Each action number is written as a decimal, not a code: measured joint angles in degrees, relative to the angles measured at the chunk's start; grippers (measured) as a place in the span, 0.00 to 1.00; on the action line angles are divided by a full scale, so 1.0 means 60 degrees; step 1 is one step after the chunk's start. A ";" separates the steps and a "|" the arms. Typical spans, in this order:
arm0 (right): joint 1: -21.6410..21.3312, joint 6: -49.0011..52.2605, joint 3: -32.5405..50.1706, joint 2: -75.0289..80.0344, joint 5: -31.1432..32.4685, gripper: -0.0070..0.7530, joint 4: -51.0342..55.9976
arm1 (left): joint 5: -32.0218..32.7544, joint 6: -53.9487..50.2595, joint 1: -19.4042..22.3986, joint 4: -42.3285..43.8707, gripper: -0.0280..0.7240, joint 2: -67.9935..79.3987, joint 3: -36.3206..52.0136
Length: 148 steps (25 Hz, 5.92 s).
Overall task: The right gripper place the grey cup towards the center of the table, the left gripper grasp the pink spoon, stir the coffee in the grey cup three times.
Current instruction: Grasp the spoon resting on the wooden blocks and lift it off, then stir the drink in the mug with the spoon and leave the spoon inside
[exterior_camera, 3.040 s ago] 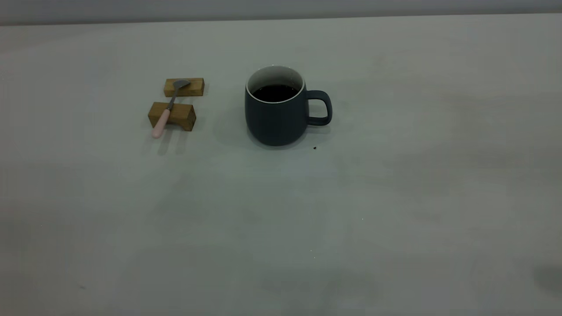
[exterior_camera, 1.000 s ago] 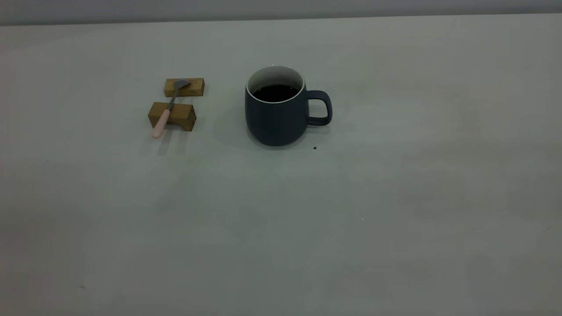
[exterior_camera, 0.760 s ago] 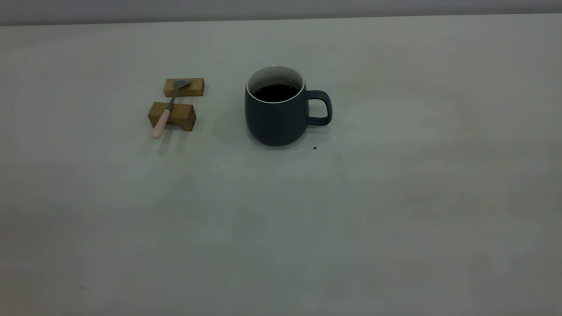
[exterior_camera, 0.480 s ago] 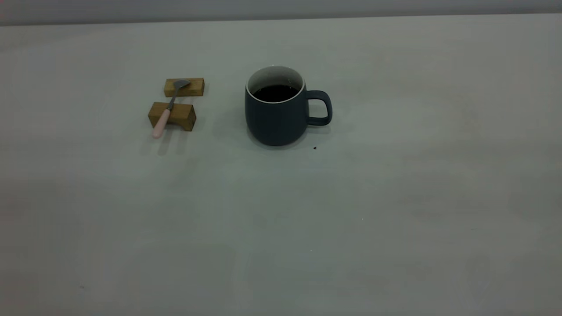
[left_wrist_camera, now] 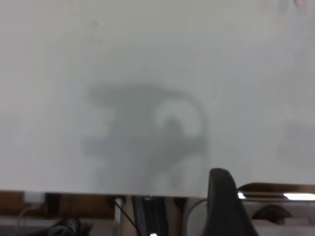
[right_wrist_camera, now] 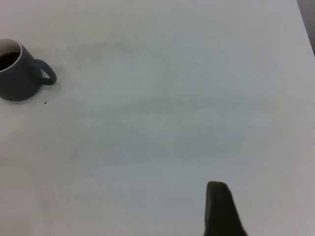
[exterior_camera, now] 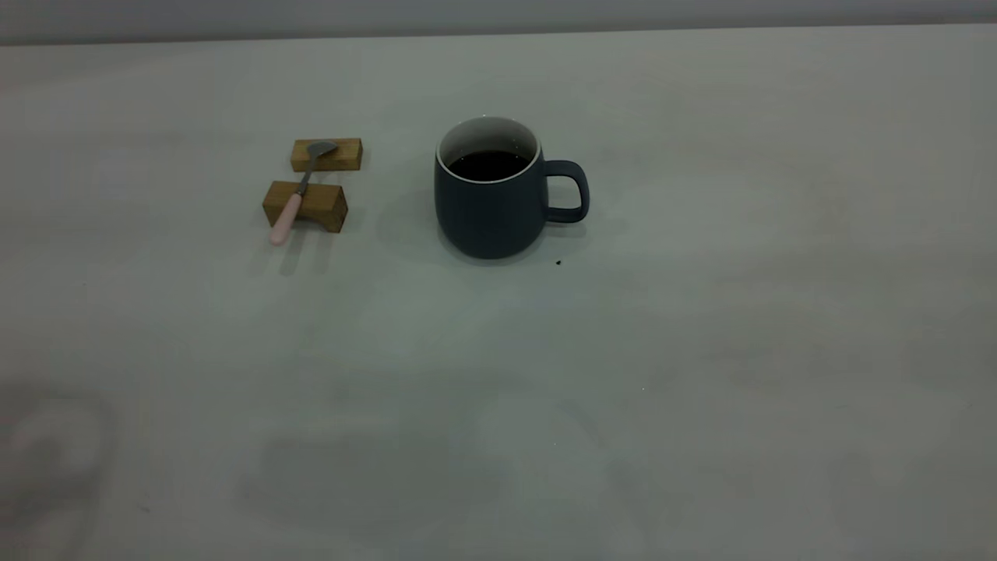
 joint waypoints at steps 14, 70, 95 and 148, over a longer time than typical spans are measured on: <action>0.0000 0.0000 0.0000 0.0000 0.0000 0.66 0.0000 | -0.2443 0.2371 -0.0502 -0.2751 0.79 0.6477 -0.2654; 0.0000 0.0000 0.0000 0.0000 0.0000 0.66 0.0000 | -0.0956 -0.1532 -0.2510 -0.2909 0.21 1.1048 -0.8072; 0.0000 0.0000 0.0000 0.0000 0.0000 0.66 -0.0002 | 0.1230 -1.1042 -0.2603 -1.2716 0.21 1.0776 -0.8304; 0.0000 0.0000 0.0000 0.0000 0.0000 0.66 -0.0069 | 0.0927 -0.8306 -0.2968 -1.4924 0.21 1.4178 -0.9142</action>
